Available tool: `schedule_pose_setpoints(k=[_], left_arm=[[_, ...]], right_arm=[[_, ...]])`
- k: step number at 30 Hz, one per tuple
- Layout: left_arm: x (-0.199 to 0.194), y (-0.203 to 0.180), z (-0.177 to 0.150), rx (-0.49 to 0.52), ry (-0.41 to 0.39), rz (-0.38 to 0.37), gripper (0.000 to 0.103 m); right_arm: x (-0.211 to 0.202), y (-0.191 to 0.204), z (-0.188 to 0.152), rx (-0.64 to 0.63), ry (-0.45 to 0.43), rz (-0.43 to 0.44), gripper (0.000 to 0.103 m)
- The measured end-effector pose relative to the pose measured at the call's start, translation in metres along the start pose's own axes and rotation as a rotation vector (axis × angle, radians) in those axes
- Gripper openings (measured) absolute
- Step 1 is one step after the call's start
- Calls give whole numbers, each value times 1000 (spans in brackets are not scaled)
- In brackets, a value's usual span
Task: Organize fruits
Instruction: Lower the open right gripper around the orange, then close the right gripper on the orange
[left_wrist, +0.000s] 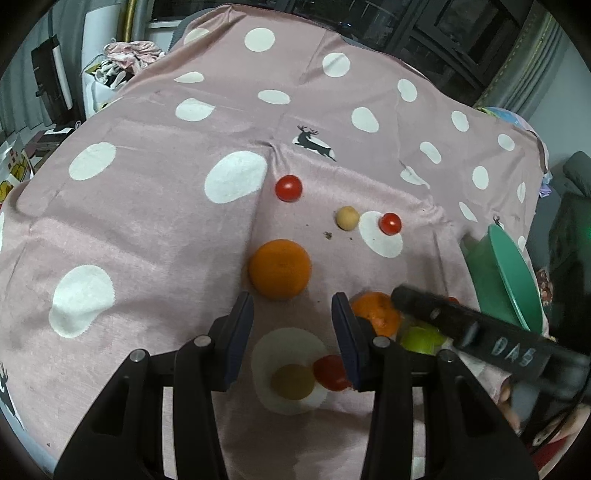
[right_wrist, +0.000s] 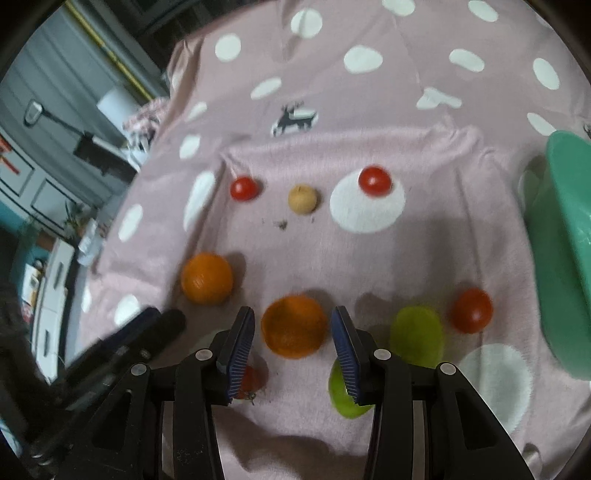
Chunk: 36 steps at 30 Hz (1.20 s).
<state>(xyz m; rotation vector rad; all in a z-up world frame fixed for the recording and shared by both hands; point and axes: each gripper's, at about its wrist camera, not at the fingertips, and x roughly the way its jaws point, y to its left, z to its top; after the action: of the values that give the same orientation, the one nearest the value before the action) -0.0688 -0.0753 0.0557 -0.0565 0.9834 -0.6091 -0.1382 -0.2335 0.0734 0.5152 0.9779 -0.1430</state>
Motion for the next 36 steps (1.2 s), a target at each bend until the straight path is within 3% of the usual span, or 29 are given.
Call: schedule_pose_setpoints(k=[5, 11, 19, 25, 36], left_arm=[[2, -22, 10, 71, 27, -40, 45], [9, -47, 34, 172, 50, -15, 45], [32, -47, 5, 147, 138, -94, 43], [40, -48, -2, 137, 177, -101, 43], [48, -49, -5, 121, 198, -120, 43]], right_arm=[[-16, -13, 7, 60, -50, 73, 45], [-18, -27, 18, 125, -55, 138, 45], [-7, -43, 21, 185, 6, 240, 45], [9, -32, 15, 142, 76, 230, 45], [20, -28, 10, 125, 116, 184, 45]])
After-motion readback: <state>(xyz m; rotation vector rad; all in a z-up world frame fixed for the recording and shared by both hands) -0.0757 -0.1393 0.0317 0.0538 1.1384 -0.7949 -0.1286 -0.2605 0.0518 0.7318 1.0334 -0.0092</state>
